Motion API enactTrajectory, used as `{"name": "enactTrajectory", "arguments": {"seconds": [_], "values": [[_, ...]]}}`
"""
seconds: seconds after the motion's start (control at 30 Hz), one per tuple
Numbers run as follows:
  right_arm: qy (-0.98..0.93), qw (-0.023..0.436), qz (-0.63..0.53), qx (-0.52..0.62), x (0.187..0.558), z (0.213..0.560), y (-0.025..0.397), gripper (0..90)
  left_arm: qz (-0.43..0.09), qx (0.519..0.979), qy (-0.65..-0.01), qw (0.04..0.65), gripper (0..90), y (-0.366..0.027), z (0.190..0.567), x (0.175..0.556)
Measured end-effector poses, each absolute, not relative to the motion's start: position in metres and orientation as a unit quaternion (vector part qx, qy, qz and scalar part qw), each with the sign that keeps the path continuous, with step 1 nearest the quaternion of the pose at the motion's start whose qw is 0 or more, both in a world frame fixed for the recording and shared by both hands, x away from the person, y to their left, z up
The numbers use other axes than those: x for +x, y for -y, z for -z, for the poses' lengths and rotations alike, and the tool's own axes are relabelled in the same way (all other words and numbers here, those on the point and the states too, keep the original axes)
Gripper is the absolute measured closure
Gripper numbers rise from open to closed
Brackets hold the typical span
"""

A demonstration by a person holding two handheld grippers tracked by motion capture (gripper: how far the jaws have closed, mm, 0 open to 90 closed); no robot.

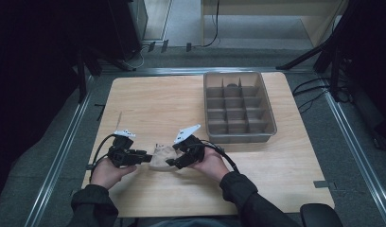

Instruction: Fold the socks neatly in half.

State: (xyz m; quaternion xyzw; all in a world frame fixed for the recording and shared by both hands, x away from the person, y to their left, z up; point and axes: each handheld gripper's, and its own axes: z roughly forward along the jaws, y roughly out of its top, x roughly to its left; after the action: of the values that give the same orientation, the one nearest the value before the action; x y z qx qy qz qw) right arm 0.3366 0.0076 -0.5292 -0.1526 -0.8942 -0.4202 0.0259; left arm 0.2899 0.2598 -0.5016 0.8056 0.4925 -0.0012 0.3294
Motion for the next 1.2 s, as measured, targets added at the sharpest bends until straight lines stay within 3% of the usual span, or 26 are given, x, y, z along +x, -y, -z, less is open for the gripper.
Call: {"name": "enactTrajectory", "arguments": {"seconds": [0.2,0.73,0.97,1.2], "values": [[0.892,0.047,0.423,-0.151,0.342,0.528,-0.013,25.1,0.002,0.8,-0.498,0.334,57.4,-0.265,0.498,0.289],[0.915,0.044,0.382,-0.123,0.346,0.536,-0.04,18.4,0.002,0.788,-0.516,0.336,55.7,-0.278,0.497,0.29],[0.921,0.03,0.37,-0.116,0.342,0.543,-0.047,19.0,0.002,0.786,-0.519,0.337,55.6,-0.281,0.497,0.29],[0.928,-0.018,0.36,-0.097,0.335,0.545,-0.049,26.1,0.001,0.784,-0.522,0.337,55.5,-0.283,0.497,0.29]]}}
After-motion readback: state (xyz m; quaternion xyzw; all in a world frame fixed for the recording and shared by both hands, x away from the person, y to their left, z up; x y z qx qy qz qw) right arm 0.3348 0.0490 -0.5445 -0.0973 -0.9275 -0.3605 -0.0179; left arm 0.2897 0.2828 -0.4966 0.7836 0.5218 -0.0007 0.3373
